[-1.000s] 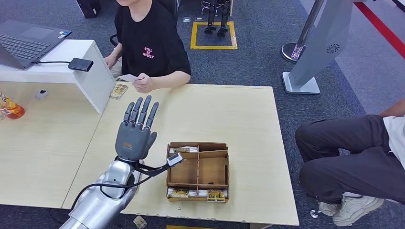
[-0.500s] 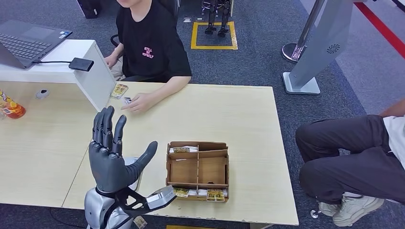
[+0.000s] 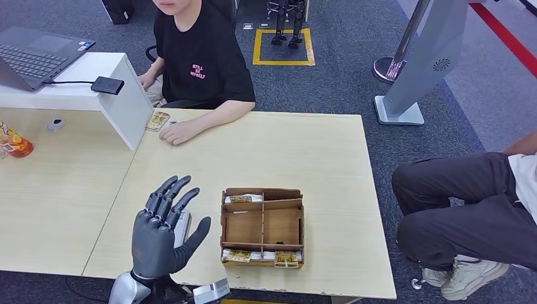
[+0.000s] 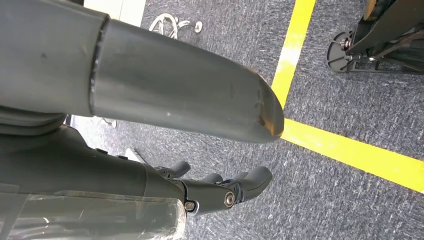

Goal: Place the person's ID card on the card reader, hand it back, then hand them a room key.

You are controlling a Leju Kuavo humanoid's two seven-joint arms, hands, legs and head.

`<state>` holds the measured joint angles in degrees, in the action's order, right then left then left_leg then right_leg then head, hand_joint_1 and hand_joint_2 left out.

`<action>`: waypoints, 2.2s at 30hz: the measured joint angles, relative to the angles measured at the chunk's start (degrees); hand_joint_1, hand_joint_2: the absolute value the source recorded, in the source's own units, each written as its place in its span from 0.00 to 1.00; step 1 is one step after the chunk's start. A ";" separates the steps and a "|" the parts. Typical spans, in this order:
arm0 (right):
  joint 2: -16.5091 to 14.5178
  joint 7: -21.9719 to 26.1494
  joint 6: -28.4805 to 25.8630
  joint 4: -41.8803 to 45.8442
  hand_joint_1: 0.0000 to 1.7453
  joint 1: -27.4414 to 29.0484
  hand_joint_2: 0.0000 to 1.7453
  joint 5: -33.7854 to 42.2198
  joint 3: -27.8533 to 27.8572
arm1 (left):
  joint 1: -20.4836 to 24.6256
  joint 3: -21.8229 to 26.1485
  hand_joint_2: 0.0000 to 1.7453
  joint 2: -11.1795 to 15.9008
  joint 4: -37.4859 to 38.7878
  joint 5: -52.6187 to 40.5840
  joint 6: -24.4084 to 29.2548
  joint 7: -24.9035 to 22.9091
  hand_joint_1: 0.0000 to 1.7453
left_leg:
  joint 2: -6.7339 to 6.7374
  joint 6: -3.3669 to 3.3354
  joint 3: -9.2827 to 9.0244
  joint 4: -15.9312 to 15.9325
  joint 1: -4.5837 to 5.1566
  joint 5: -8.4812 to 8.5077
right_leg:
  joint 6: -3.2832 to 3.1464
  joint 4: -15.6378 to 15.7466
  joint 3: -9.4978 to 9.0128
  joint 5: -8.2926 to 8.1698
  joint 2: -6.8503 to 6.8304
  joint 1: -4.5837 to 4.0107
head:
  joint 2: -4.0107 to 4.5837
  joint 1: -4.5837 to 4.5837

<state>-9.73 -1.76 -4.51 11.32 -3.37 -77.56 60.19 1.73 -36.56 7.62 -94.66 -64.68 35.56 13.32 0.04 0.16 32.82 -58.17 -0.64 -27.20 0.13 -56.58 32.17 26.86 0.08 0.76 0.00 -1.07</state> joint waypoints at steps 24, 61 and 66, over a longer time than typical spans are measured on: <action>0.01 0.08 1.10 0.02 0.00 -0.25 0.00 -0.90 0.09 | 11.63 -21.17 1.00 15.38 1.11 4.57 -14.31 1.26 0.30 | 0.00 0.00 0.01 0.00 0.00 0.00 | 0.00 0.00 0.01 0.00 -0.01 0.00 | 0.00 -0.01; 0.02 0.16 1.71 0.07 0.00 -0.30 0.00 -0.95 0.09 | 19.55 -29.74 1.00 17.48 1.36 5.56 -25.49 -0.96 0.22 | 0.00 0.00 0.03 0.00 0.00 0.01 | 0.00 0.00 0.02 -0.01 0.00 0.00 | 0.00 0.00; 0.02 0.16 1.67 0.07 0.00 -0.30 0.00 -0.88 0.10 | 19.55 -30.26 1.00 17.31 2.18 4.15 -25.45 -1.93 0.20 | 0.00 0.00 0.02 0.00 0.00 0.01 | 0.00 0.00 0.02 -0.01 0.00 0.00 | 0.00 -0.01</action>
<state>-9.70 -1.60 -2.84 11.39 -3.67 -78.44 60.29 21.28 -66.83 24.93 -92.48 -60.53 10.10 11.39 0.04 0.17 32.85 -58.17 -0.64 -27.19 0.13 -56.59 32.19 26.86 0.08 0.76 0.00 -1.08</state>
